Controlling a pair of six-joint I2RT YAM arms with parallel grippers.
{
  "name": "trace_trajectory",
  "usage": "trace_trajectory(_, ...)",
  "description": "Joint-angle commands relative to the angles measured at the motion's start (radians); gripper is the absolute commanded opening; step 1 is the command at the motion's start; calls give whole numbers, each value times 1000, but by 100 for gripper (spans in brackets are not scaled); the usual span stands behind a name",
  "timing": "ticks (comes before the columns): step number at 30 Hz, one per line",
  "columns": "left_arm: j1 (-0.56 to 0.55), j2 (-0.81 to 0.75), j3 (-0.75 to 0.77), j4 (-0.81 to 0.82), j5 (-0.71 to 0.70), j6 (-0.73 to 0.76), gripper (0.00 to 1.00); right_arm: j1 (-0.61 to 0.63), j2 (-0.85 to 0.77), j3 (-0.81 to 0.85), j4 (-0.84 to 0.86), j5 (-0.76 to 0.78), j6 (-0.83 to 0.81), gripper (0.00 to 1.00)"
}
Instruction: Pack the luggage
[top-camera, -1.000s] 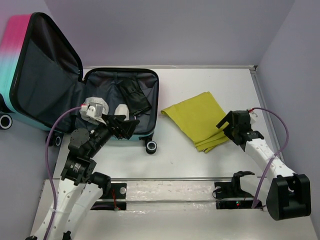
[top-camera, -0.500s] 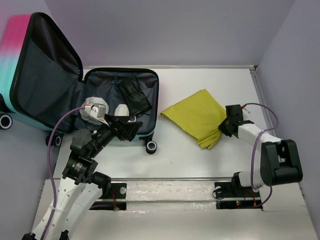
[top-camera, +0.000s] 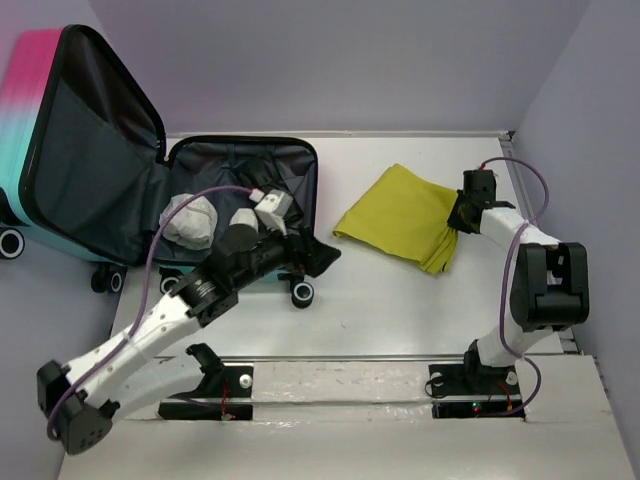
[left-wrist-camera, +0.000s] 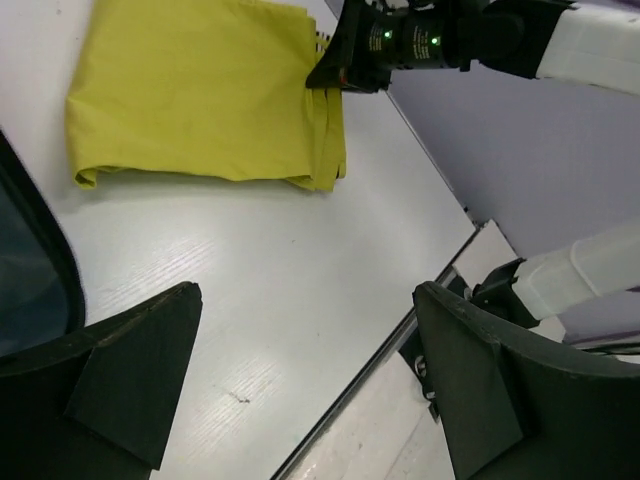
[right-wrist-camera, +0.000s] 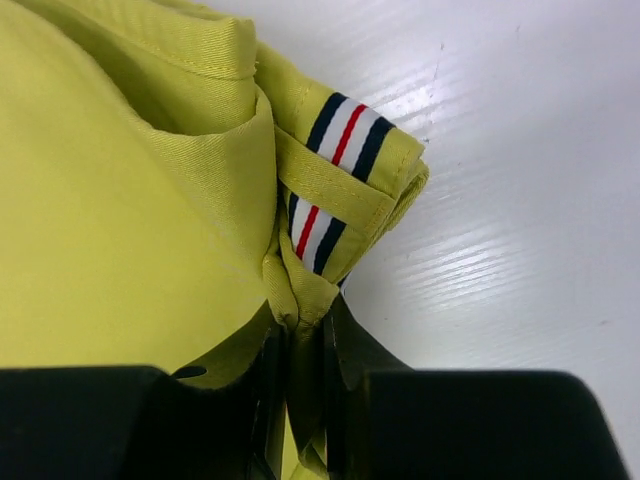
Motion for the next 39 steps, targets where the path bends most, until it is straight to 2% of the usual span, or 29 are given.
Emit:
trace_trajectory(1, -148, 273, 209, 14, -247, 52, 99, 32, -108, 37, -58, 96, -179, 7)
trace_trajectory(5, -153, 516, 395, -14, -302, 115, 99, 32, -162, -35, -20, 132, -168, 7)
trace_trajectory(11, -130, 968, 860, -211, -405, 234, 99, 32, -146, -67, 51, 100, -134, 7)
trace_trajectory(12, -115, 1023, 923, -239, -375, 240, 99, 32, -150, -69, 55, 81, -134, 7)
trace_trajectory(13, -101, 1080, 1053, -265, -341, 250, 99, 32, -153, -69, 63, 66, -133, 7)
trace_trajectory(15, -67, 1234, 1176, -321, -296, 286, 99, 32, -156, -66, 83, 14, -137, 7)
trace_trajectory(17, -46, 1406, 1406, -429, -275, 312, 99, 32, -160, -66, 100, -12, -136, 7)
trace_trajectory(18, -38, 1464, 1568, -468, -275, 331, 99, 32, -162, -69, 106, -23, -134, 7)
trace_trajectory(19, -29, 1571, 1639, -506, -269, 337, 99, 32, -162, -70, 108, -28, -134, 7)
trace_trajectory(21, 5, 1654, 1783, -569, -231, 340, 99, 32, -163, -75, 115, -38, -134, 7)
trace_trajectory(24, 48, 1725, 1772, -528, -114, 333, 99, 32, -171, -81, 124, -58, -133, 7)
trace_trajectory(26, 58, 1753, 1720, -484, -79, 325, 99, 32, -179, -86, 138, -77, -128, 7)
trace_trajectory(28, 62, 1804, 1729, -480, -39, 322, 99, 32, -182, -90, 143, -90, -122, 7)
trace_trajectory(32, 63, 1884, 1756, -465, 59, 313, 94, 32, -186, -101, 157, -103, -114, 7)
trace_trajectory(33, 62, 1900, 1753, -454, 101, 299, 79, 32, -188, -104, 160, -101, -110, 7)
trace_trajectory(34, 62, 1900, 1747, -454, 101, 299, 79, 32, -188, -104, 160, -103, -108, 7)
trace_trajectory(35, 63, 1904, 1734, -432, 128, 290, 70, 32, -189, -107, 163, -107, -107, 7)
trace_trajectory(37, 63, 1897, 1674, -393, 168, 280, 62, 32, -192, -109, 163, -104, -102, 7)
trace_trajectory(38, 62, 1886, 1655, -363, 176, 276, 53, 32, -197, -109, 167, -101, -98, 7)
trace_trajectory(39, 62, 1882, 1643, -352, 181, 268, 30, 32, -199, -109, 167, -103, -91, 7)
